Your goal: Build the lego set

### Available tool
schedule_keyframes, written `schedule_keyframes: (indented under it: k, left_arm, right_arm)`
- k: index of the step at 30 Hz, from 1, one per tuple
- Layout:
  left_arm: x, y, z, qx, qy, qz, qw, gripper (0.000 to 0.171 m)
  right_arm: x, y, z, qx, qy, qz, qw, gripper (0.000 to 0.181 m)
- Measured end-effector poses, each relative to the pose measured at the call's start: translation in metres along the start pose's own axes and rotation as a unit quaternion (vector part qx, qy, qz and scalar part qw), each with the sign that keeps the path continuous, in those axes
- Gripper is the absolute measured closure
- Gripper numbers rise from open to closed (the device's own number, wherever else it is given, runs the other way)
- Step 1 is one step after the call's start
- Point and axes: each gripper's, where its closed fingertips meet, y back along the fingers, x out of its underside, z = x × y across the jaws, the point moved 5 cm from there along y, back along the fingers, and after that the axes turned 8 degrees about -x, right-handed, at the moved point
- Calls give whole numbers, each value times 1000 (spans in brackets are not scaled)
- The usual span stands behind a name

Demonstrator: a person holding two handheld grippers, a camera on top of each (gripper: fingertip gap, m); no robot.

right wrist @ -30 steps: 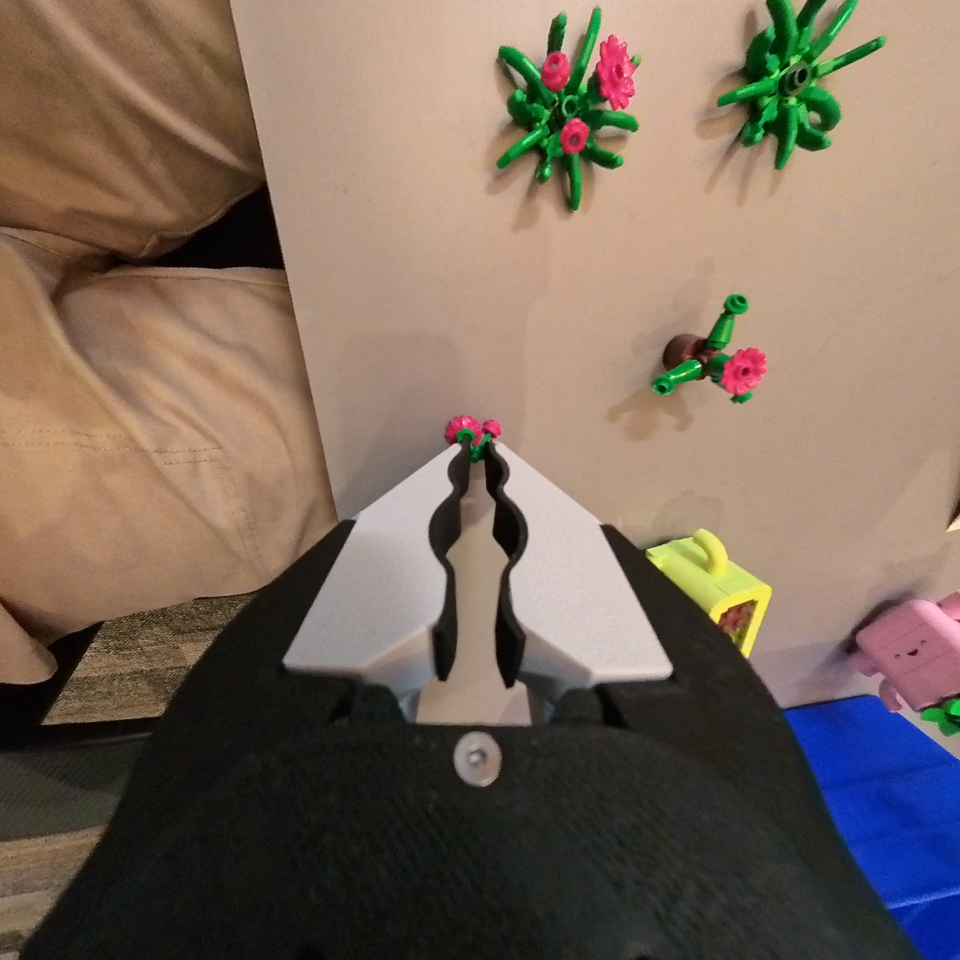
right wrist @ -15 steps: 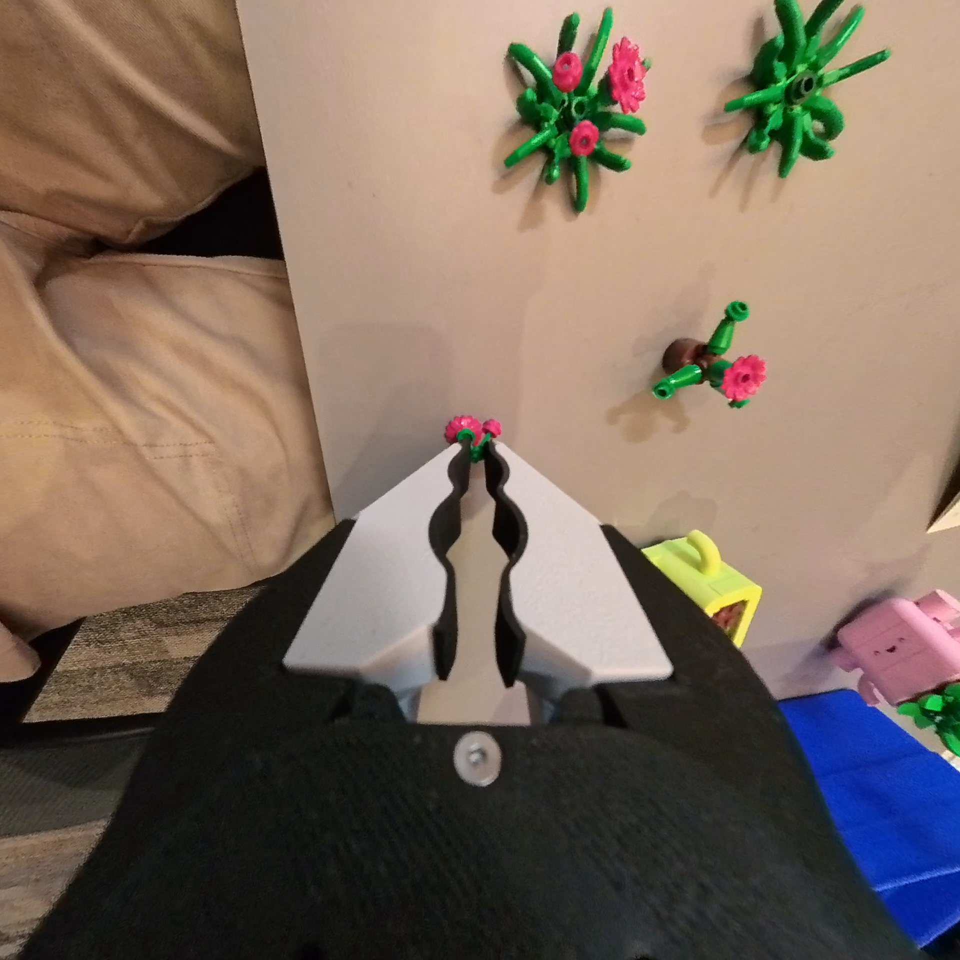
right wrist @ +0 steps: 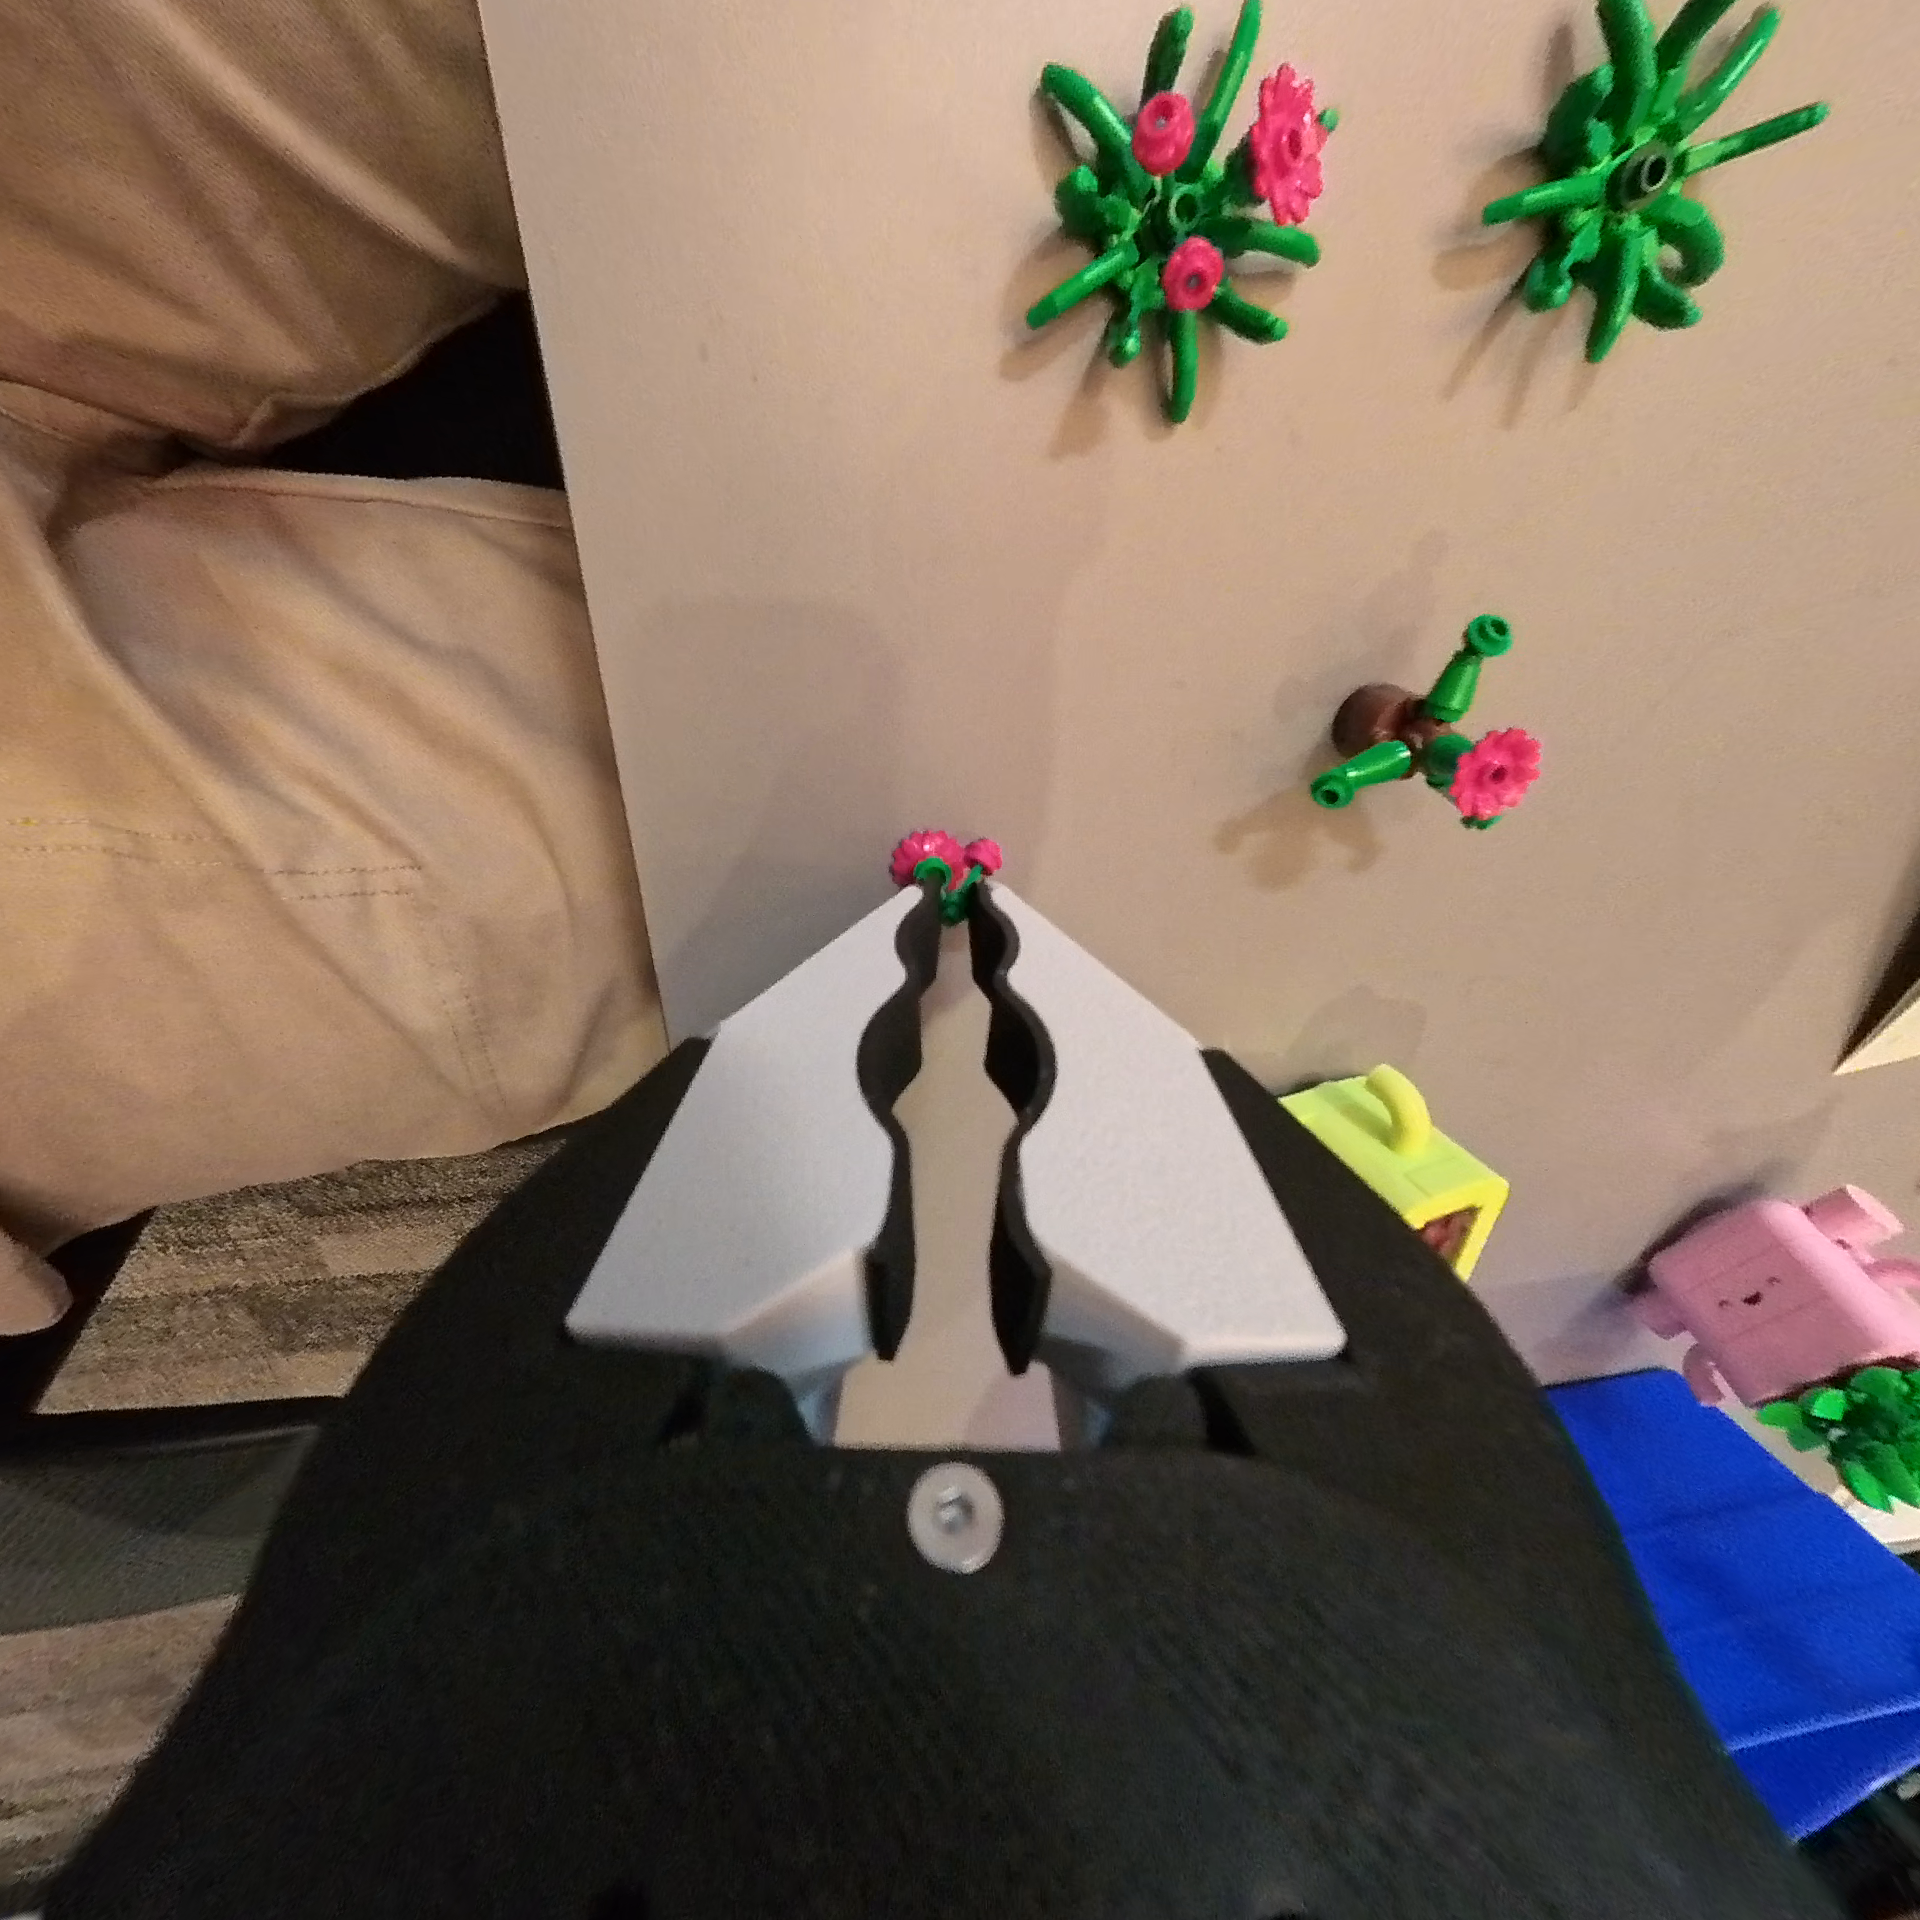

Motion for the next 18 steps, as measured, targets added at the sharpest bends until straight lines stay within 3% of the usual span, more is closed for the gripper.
schedule_keyframes:
  k: [9, 13, 18]
  left_arm:
    - [-2, 3, 0, -4, 2, -13, 1000, 160]
    - [-9, 7, 7, -14, 15, -44, 999, 150]
    - [-30, 12, 20, -32, 20, -115, 993, 138]
  right_arm:
    - [3, 4, -3, 19, -3, -33, 999, 178]
    - [-1, 25, -16, 23, -40, -168, 985, 177]
    - [-8, 49, -48, 15, -109, -381, 918, 177]
